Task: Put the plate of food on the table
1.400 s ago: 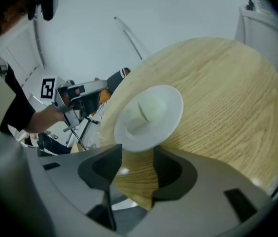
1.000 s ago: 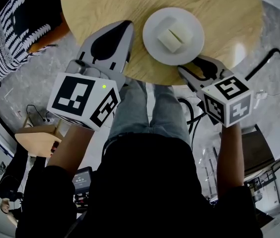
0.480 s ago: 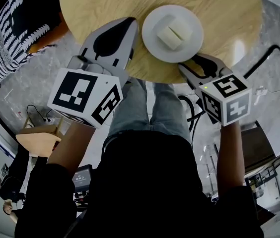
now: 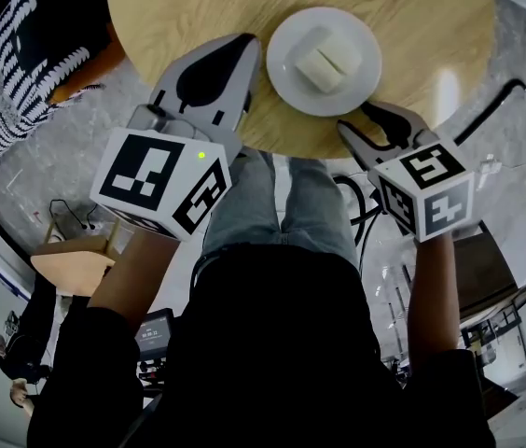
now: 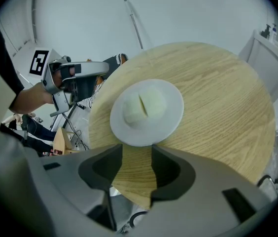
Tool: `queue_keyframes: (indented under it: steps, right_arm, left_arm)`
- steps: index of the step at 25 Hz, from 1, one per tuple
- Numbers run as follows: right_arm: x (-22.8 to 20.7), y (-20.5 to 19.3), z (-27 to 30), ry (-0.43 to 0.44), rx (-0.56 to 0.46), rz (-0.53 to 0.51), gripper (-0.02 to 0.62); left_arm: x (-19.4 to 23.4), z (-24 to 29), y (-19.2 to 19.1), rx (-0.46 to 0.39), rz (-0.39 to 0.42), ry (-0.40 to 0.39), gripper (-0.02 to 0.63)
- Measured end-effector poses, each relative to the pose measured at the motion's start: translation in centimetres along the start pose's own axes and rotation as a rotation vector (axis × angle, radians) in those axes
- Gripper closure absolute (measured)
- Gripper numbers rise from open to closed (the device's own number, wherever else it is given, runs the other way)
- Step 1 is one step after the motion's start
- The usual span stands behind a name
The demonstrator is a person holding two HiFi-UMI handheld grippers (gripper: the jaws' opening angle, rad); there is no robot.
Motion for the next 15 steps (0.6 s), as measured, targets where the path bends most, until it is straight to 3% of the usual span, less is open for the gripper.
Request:
queue_keyframes:
  steps: [9, 15]
  right_arm:
    - [-0.3, 0.1, 0.1, -0.03, 0.017, -0.005, 0.407]
    - [-1.6, -0.4, 0.5, -0.105, 0.01, -0.029, 0.466]
  left_arm:
    - [0.1, 0.5, 0.7, 0.006, 0.019, -0.006, 0.601]
    - [-0.5, 1.2, 1.3, -0.003, 0.039, -0.017, 0.601]
Point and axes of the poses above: the fingertips, and each gripper's own axes: z forward along the fingers, x to its left, y out of its top, the point moved 6 cm from there along -z, backward along the fingers, and after that the axes turned 11 degrees about -x, right-handed, at the moved point
